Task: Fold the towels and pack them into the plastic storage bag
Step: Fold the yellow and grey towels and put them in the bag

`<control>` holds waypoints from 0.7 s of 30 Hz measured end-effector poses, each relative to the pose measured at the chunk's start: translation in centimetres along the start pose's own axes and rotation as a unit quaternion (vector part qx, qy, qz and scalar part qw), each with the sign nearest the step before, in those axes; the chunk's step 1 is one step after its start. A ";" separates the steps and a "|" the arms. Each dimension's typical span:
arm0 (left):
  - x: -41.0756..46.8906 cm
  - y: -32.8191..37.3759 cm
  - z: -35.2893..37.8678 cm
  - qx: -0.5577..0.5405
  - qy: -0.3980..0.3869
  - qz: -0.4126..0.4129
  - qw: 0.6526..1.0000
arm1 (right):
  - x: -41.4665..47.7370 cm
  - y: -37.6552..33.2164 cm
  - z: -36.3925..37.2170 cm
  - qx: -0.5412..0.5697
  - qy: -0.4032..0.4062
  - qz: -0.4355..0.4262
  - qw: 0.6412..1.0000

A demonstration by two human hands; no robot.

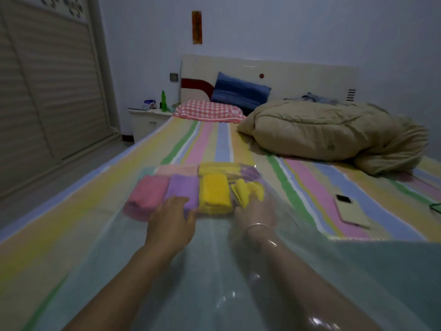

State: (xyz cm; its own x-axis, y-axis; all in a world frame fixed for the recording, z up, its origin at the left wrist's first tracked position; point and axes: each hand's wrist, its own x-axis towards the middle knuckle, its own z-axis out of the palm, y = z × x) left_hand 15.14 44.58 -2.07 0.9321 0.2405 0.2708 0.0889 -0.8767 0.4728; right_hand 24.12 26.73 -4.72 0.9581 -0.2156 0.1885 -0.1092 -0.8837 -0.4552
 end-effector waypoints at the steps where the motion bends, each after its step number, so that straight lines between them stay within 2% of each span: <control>1: 1.0 -0.7 0.8 0.028 -0.001 0.007 1.000 | 1.8 -0.5 0.7 -0.013 -0.004 -0.008 1.000; 6: 4.2 -2.5 3.6 0.092 -0.024 0.015 0.995 | 8.7 -3.1 2.8 0.005 -0.039 0.069 0.997; 9: 4.8 -3.3 5.0 0.114 -0.044 0.018 0.992 | 11.2 -3.3 4.4 -0.024 -0.049 0.069 0.996; 15: 4.1 -4.7 6.6 0.132 -0.051 0.025 0.990 | 12.5 -2.0 8.1 -0.098 -0.088 -0.004 0.991; 17: 4.0 -4.8 6.5 0.130 -0.044 0.029 0.990 | 11.6 -1.6 7.6 -0.093 -0.080 -0.020 0.992; 21: 3.0 -2.7 5.0 0.082 -0.004 0.044 0.996 | 7.1 -2.1 5.1 -0.075 -0.014 -0.113 0.991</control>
State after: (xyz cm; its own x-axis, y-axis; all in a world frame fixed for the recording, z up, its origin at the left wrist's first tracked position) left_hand 19.45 45.55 -6.73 0.9415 0.1572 0.2982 0.0624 -0.9506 0.3041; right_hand 32.46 29.17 -6.89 0.9694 0.0042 0.2456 0.0723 -0.9604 -0.2691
